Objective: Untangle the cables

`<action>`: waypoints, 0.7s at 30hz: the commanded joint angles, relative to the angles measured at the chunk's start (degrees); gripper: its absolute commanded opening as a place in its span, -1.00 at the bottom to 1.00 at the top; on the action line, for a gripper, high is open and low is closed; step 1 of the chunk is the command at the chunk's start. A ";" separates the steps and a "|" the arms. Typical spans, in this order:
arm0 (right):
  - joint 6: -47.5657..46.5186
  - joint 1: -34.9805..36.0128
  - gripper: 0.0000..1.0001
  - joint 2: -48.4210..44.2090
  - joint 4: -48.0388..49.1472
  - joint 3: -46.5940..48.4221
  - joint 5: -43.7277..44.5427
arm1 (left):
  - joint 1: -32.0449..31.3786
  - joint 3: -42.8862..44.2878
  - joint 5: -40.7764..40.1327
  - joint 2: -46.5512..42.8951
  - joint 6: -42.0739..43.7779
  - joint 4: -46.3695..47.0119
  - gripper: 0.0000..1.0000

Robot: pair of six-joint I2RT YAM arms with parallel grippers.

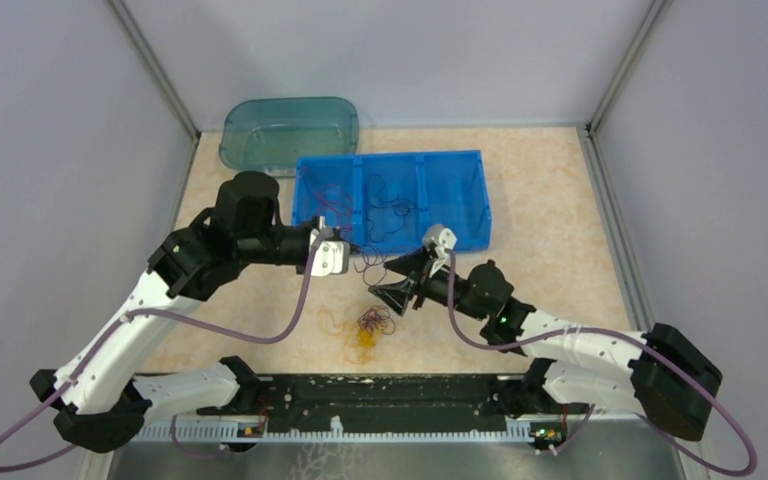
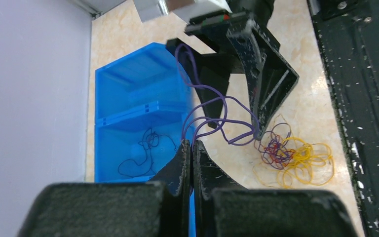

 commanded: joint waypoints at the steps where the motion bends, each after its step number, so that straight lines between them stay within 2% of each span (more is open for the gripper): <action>1: 0.17 -0.37 0.36 -8.34 -0.59 0.97 -1.52 | -0.27 0.11 4.25 -0.97 -3.11 -2.71 -1.00; 6: -0.34 -0.83 0.35 -20.53 -11.95 -1.99 -3.28 | -0.27 -6.76 6.98 -3.55 -3.67 -5.33 -1.00; 11: -1.62 -1.69 0.35 -31.55 -24.21 -2.32 0.42 | -0.27 -16.55 4.41 -6.15 -1.20 -4.66 -1.00; 14: -2.79 -1.89 0.39 -34.91 -27.35 -1.43 0.44 | -0.27 -18.95 3.75 -6.46 -0.25 -4.12 -1.00; 17: -3.27 -1.96 0.42 -31.69 -26.17 0.26 -4.15 | -0.27 -18.64 4.85 -5.72 0.16 -3.68 -1.00; 21: -3.08 -2.03 0.41 -21.75 -22.24 3.73 -12.40 | -0.27 -16.90 5.52 -4.13 0.97 -4.02 -1.00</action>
